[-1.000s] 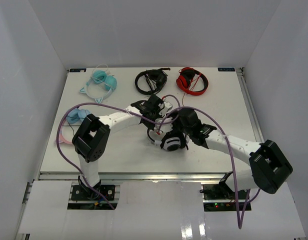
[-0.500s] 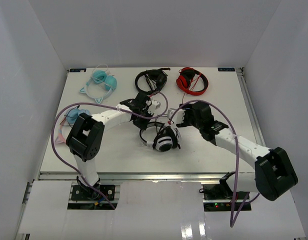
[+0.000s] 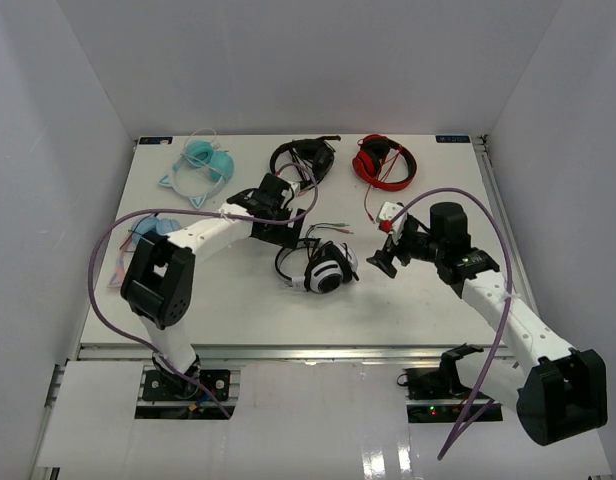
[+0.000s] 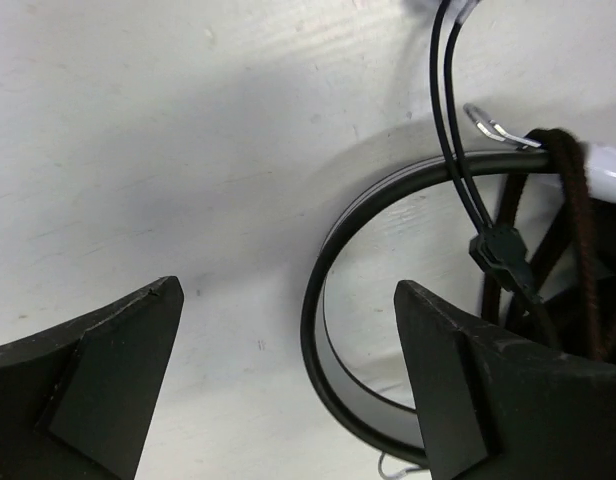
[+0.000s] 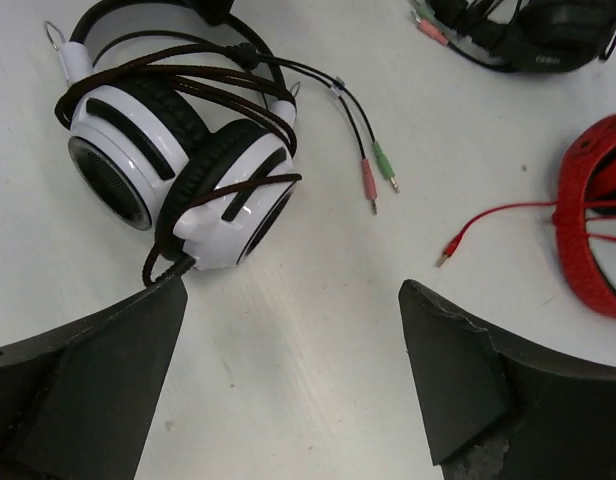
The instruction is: Wrap the headphones
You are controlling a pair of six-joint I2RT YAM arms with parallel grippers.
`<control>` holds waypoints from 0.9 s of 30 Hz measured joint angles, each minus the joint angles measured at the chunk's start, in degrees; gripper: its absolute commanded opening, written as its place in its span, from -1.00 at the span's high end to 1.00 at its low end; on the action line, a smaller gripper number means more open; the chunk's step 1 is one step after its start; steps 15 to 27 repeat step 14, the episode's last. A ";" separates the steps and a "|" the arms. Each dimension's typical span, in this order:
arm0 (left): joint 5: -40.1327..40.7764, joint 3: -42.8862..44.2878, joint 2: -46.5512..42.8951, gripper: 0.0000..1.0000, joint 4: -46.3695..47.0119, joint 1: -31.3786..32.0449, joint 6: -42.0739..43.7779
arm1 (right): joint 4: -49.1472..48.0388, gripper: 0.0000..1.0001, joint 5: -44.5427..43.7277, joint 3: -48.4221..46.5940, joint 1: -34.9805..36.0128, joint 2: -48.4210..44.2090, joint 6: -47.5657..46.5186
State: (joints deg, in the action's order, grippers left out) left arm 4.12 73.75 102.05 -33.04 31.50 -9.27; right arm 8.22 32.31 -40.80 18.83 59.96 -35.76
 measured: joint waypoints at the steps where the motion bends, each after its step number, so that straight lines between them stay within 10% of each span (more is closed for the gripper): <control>1: 0.00 0.05 -1.31 -0.96 0.00 -0.26 -0.46 | 0.38 -0.80 0.67 0.27 -0.97 -0.42 1.35; 7: 0.35 -2.45 -14.72 -0.96 2.04 -0.63 -1.34 | 1.38 -0.80 -4.70 0.40 -6.16 -1.20 12.34; 14: -5.10 -31.61 -50.22 -0.96 14.43 -0.69 0.67 | 2.37 -0.80 -18.61 0.38 -8.92 -4.43 23.77; 27: -5.10 -31.61 -50.22 -0.96 14.43 -0.69 0.67 | 2.37 -0.80 -18.61 0.38 -8.92 -4.43 23.77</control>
